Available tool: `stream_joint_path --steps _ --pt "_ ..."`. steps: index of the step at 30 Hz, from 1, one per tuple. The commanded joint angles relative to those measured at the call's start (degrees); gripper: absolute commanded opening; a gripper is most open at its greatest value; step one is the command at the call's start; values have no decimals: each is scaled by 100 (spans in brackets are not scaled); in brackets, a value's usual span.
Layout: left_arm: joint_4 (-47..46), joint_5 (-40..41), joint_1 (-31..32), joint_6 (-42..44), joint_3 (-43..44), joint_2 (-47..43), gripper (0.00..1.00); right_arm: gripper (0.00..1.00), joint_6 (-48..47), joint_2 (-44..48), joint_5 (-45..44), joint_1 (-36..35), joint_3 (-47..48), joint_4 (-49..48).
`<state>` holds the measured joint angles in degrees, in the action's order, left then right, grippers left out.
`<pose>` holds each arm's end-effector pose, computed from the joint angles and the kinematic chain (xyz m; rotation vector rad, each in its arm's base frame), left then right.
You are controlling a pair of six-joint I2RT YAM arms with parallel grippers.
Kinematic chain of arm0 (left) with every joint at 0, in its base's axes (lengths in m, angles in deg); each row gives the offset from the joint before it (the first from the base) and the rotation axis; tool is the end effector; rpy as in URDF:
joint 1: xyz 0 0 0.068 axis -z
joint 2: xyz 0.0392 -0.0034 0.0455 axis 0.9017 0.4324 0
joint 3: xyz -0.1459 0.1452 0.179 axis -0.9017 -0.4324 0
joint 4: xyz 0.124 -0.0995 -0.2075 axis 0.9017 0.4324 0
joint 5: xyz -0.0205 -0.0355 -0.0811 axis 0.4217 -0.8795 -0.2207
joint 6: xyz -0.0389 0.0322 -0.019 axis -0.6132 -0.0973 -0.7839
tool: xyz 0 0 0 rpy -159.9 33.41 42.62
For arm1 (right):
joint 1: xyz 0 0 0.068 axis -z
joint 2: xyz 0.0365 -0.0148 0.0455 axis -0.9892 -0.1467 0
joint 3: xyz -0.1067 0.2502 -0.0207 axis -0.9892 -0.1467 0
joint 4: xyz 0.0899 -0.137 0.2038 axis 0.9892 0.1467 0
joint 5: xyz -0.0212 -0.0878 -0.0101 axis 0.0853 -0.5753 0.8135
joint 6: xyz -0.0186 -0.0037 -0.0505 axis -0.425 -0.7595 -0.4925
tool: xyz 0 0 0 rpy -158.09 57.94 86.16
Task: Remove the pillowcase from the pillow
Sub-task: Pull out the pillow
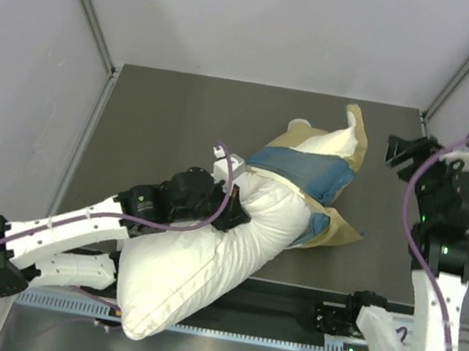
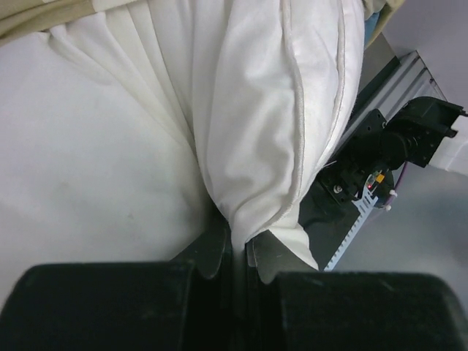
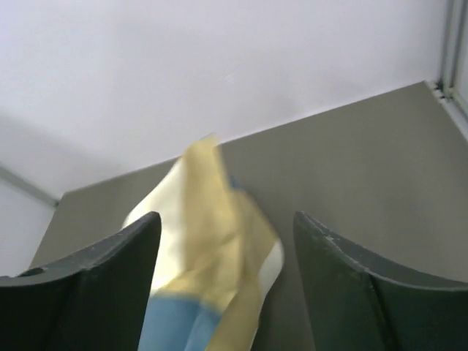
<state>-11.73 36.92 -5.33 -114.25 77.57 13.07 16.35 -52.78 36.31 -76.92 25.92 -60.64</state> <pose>0.1127 -0.1873 0.3228 0.5242 2.1136 -0.9470 0.1781 -0.0118 0.4217 0.3432 1.5740 0.3205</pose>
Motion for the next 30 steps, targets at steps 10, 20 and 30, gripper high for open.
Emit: stream_joint_path --steps 10,20,30 --pt "-53 -181 -25 106 362 1182 0 91 1193 2032 1234 -805 -2785 439" --pt "17 -155 -25 79 283 1147 0 91 2010 1646 162 -2766 -3323 -448" --pt "210 -93 -25 70 81 875 0 0 2082 1118 -725 -3611 -3307 -460"
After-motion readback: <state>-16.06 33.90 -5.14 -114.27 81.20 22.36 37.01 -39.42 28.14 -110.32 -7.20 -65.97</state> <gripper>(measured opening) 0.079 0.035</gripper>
